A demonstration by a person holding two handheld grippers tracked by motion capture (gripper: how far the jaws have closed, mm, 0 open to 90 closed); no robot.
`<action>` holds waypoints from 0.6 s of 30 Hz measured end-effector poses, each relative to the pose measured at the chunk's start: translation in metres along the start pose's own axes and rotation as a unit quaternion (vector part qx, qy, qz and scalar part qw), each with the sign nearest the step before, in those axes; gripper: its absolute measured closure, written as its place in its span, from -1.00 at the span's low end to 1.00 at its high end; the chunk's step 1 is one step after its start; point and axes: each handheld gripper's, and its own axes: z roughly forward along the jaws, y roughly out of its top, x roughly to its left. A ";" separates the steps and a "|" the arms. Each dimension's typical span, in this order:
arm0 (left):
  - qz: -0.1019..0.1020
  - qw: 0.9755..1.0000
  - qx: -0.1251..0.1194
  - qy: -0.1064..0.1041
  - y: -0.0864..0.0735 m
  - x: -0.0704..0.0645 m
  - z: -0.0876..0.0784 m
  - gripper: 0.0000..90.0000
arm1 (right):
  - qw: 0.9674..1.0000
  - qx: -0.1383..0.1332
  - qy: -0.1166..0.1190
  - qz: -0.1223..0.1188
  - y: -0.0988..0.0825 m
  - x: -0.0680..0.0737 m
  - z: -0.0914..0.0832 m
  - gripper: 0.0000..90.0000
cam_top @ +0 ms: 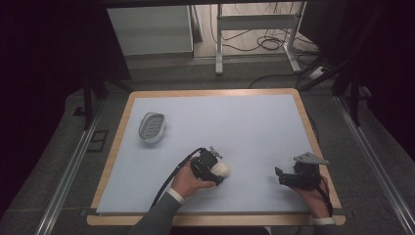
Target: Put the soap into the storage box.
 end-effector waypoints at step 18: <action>0.012 1.000 0.006 -0.006 0.001 0.000 -0.005 0.09 | 1.000 -0.005 -0.006 0.004 -0.001 -0.003 -0.002 -0.79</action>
